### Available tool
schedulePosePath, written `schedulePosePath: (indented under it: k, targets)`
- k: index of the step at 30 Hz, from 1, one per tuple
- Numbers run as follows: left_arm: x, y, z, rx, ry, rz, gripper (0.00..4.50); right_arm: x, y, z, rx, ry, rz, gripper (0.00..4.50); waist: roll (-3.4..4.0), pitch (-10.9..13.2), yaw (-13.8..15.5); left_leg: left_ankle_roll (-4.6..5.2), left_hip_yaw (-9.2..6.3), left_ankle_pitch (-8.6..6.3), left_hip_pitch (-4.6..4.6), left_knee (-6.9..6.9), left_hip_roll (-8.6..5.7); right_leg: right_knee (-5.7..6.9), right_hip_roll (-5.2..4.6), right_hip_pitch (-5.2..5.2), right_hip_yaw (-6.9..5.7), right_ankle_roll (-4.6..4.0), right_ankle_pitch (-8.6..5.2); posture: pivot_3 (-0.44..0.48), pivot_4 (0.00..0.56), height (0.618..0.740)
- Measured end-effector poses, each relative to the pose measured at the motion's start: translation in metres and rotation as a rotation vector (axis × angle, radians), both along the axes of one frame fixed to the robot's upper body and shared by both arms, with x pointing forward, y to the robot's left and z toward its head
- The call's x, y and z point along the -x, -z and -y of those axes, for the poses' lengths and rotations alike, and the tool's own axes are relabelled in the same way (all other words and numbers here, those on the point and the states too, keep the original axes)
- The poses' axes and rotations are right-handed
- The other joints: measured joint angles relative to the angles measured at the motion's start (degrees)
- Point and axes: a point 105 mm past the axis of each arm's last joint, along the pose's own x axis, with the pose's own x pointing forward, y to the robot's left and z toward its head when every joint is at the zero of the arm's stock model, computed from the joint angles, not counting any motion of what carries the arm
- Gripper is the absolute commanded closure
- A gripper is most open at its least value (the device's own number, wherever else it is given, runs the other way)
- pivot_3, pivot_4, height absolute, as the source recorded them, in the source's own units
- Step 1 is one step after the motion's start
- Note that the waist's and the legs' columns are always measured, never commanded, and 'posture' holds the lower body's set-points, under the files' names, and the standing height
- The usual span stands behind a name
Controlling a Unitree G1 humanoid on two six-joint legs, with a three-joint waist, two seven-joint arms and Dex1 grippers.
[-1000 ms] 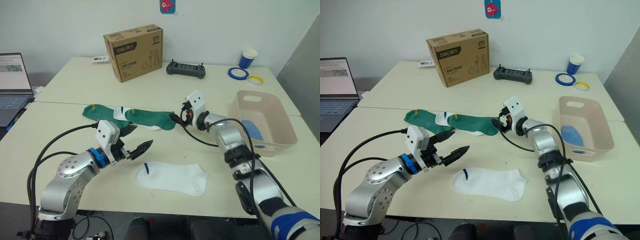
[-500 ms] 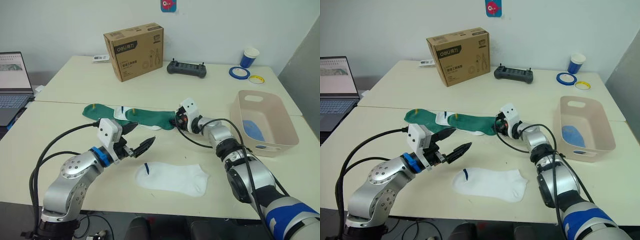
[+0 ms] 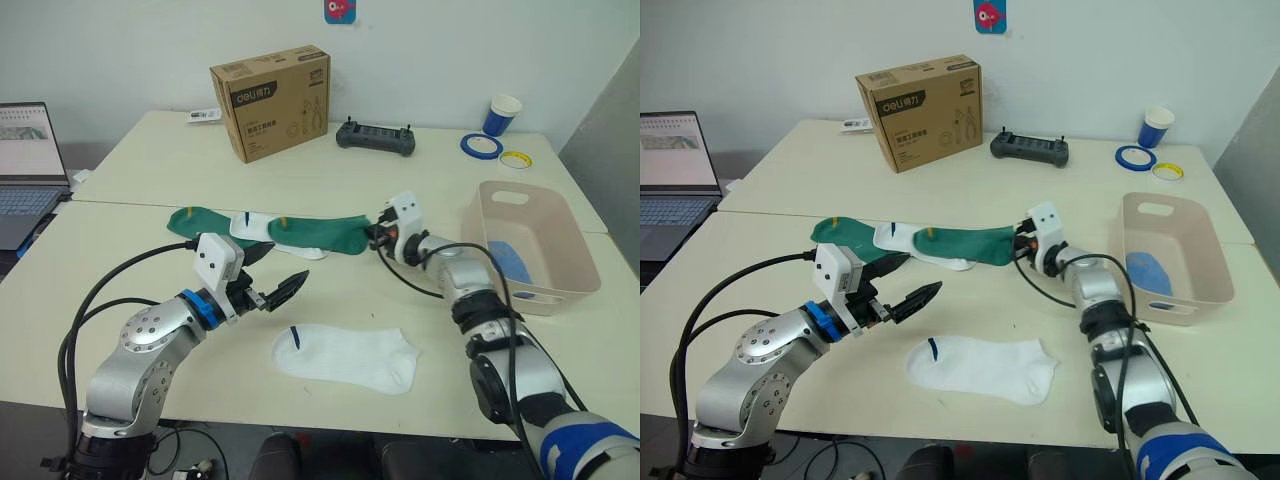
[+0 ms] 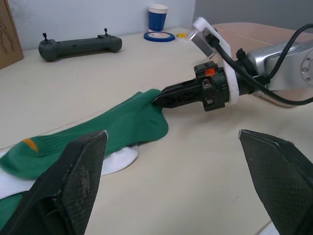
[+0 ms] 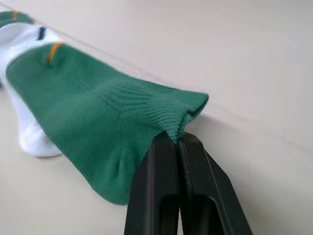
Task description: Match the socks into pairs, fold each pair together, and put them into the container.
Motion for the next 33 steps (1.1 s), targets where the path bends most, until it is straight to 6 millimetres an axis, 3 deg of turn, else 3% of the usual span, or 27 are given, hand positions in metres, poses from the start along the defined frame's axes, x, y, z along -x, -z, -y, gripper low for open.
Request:
schedulePosePath:
  k: [4, 10, 16, 19, 24, 29, 30, 33]
  targets:
    - [-0.001, 0.003, -0.002, -0.011, -0.003, -0.012, 0.00, 0.009, -0.005, 0.025, 0.033, 0.083, 0.020, 4.49, 0.00, 0.0, -0.1, 0.00, 0.00, 0.00, 0.02, -0.01, 0.02, 0.00, 0.03, -0.01, 0.00, 0.00, 0.00, 0.000, 0.150, 0.740]
    - [-0.004, 0.006, 0.000, -0.022, 0.007, -0.023, 0.00, 0.018, 0.020, 0.046, 0.085, 0.175, -0.044, 4.49, 0.00, 0.0, -0.3, 0.00, 0.05, 0.00, 0.04, 0.01, 0.02, 0.00, 0.06, -0.01, 0.07, 0.00, -0.01, 0.000, 0.150, 0.740]
    - [-0.007, 0.008, -0.002, -0.025, 0.001, -0.030, 0.00, 0.017, 0.016, 0.048, 0.092, 0.209, -0.030, 4.49, 0.00, 0.0, -0.3, 0.00, 0.06, 0.01, 0.03, 0.01, 0.02, 0.00, 0.06, -0.02, 0.08, 0.01, -0.01, 0.000, 0.150, 0.740]
    - [-0.007, 0.008, -0.002, -0.029, 0.000, -0.029, 0.00, 0.018, 0.016, 0.045, 0.090, 0.201, -0.027, 3.81, 0.00, 0.0, -0.3, 0.00, 0.05, 0.00, 0.03, 0.01, 0.02, 0.00, 0.06, -0.02, 0.07, 0.01, -0.01, 0.000, 0.150, 0.740]
    - [-0.007, 0.008, -0.002, -0.033, -0.003, -0.029, 0.00, 0.018, 0.013, 0.044, 0.084, 0.200, -0.016, 2.10, 0.00, 0.0, -0.3, 0.00, 0.05, 0.00, 0.02, 0.00, 0.02, -0.01, 0.06, -0.03, 0.07, 0.01, -0.01, 0.000, 0.150, 0.740]
    - [-0.009, 0.013, -0.006, -0.043, -0.017, -0.043, 0.00, 0.019, -0.011, 0.044, 0.099, 0.170, 0.083, 0.26, 0.00, 0.0, -0.3, 0.01, 0.05, 0.00, 0.03, 0.00, 0.02, -0.01, 0.06, -0.03, 0.06, 0.01, -0.01, 0.000, 0.150, 0.740]
    - [-0.010, 0.015, -0.008, -0.051, -0.027, -0.050, 0.00, 0.020, -0.016, 0.042, 0.104, 0.150, 0.108, 0.02, 0.00, 0.0, -0.3, 0.01, 0.05, 0.00, 0.03, 0.00, 0.02, -0.01, 0.07, -0.03, 0.06, 0.01, -0.01, 0.000, 0.150, 0.740]
    - [-0.015, 0.024, -0.012, -0.090, -0.047, -0.073, 0.00, 0.026, -0.033, 0.029, 0.115, 0.065, 0.178, 0.02, 0.00, 0.0, -0.3, 0.01, 0.03, 0.00, 0.03, 0.00, 0.04, -0.01, 0.09, -0.03, 0.06, 0.01, -0.01, 0.000, 0.150, 0.740]
